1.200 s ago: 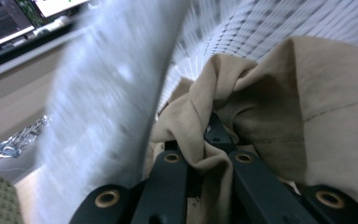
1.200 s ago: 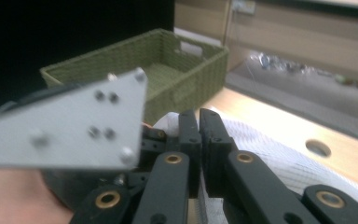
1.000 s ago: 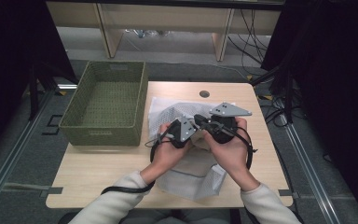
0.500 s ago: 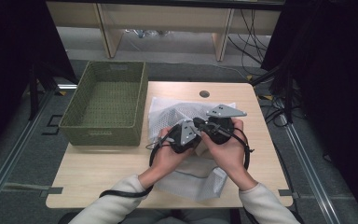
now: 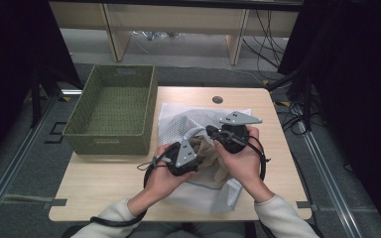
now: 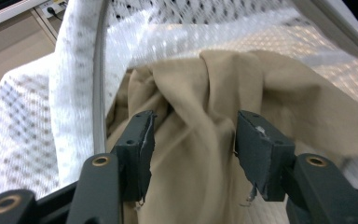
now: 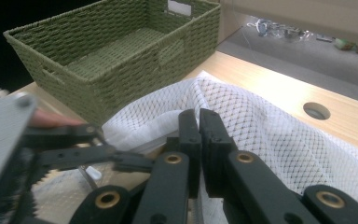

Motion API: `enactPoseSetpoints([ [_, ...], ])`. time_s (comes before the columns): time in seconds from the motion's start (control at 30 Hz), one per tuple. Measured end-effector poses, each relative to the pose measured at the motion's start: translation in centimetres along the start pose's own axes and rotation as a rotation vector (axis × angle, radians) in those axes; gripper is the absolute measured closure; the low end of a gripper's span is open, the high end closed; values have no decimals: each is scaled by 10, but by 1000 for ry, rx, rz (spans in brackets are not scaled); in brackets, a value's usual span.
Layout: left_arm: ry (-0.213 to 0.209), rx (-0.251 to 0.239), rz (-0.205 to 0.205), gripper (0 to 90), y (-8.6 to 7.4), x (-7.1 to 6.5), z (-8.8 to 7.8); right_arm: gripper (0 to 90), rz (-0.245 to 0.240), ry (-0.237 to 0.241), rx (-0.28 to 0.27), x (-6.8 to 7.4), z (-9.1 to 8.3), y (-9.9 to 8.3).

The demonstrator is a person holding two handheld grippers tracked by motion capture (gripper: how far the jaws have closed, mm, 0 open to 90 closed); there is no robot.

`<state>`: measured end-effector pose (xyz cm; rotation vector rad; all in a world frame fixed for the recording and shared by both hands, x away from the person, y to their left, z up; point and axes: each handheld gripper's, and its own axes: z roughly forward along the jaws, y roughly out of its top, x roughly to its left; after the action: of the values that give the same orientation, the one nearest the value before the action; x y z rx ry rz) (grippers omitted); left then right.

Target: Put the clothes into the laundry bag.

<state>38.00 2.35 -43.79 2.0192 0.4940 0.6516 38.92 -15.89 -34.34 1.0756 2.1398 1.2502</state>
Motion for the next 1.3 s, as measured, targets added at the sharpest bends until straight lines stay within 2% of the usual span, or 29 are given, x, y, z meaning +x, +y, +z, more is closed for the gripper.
enactPoseSetpoints([
  [0.07, -5, 3, -15, 480, -4, -3, -4, 892, -13, 0, -15, -1, 2, -1],
  [0.13, -15, 17, -1, 502, -8, -6, -6, 892, -32, 1, -5, -1, 1, 0],
  [0.17, -12, 29, 21, 516, -10, -6, -6, 892, -37, 0, -7, -1, 1, 0],
  [0.2, -12, 54, 26, 543, -12, -6, -5, 892, -15, -2, -2, 1, 1, 0],
  [0.27, -13, 91, 36, 636, -16, -4, 0, 892, -30, 7, -4, 1, 2, 0],
  [0.3, 0, 96, 67, 672, -17, -1, 4, 892, -31, 7, -7, 1, 2, 0],
  [0.33, -9, 122, 44, 718, -19, -2, 7, 892, -31, 6, -9, 1, 2, 0],
  [0.4, -9, 154, 39, 807, -20, 1, 16, 892, -40, 9, -14, 1, 2, 0],
  [0.43, -9, 156, 8, 847, -21, 0, 21, 892, -35, 9, -10, 1, 1, 0],
  [0.47, -25, 174, 17, 876, -20, 4, 26, 892, -21, 2, -2, 2, 0, 1],
  [0.5, -2, 165, -5, 888, -19, 4, 32, 892, -19, 5, -2, 2, 0, 1],
  [0.53, -7, 152, -34, 893, -20, 3, 37, 892, -19, 6, -2, 2, -1, 1],
  [0.57, -12, 178, -23, 895, -18, 5, 41, 892, -23, 6, -6, 2, 0, 1],
  [0.6, -17, 181, -27, 896, -17, 6, 46, 892, -23, 8, -9, 2, 0, 1],
  [0.67, 24, 161, -26, 898, -11, 7, 53, 892, -35, 0, -19, 2, -1, 2],
  [0.7, 6, 145, -41, 898, -8, 9, 56, 892, -42, -3, -24, 1, -2, 2],
  [0.77, 34, 121, -52, 899, -2, 10, 58, 892, -27, 7, -26, 2, -4, 3],
  [0.83, 49, 73, -79, 899, 4, 11, 61, 892, -40, -6, -43, 1, -6, 5],
  [0.87, 69, 72, -59, 899, 6, 13, 61, 892, -42, -2, -42, 1, -7, 5],
  [0.93, 94, 45, -86, 898, 5, 13, 65, 892, -25, 2, -39, 1, -7, 5],
  [0.97, 98, 59, -70, 897, 3, 14, 66, 892, -24, 2, -38, 0, -7, 5],
  [1.0, 103, 49, -80, 896, 1, 13, 68, 892, -25, 2, -37, 0, -6, 4],
  [1.07, 96, 69, -59, 886, -3, 12, 70, 892, -11, -5, -28, 0, -4, 2],
  [1.1, 90, 86, -43, 872, -5, 12, 70, 892, -22, -1, -18, -1, -3, 2],
  [1.13, 91, 67, -78, 858, -7, 10, 73, 892, 0, 5, -14, 0, -1, 0],
  [1.17, 80, 82, -59, 847, -9, 11, 73, 892, -26, 1, -15, -1, 1, -1],
  [1.23, 66, 66, -76, 812, -11, 10, 73, 892, -20, 8, 1, 0, 2, -2],
  [1.27, 59, 107, -17, 797, -10, 12, 69, 891, -32, 10, 6, 0, 2, -3],
  [1.3, 45, 106, -16, 775, -11, 11, 68, 891, -26, 7, 11, 1, 2, -4],
])
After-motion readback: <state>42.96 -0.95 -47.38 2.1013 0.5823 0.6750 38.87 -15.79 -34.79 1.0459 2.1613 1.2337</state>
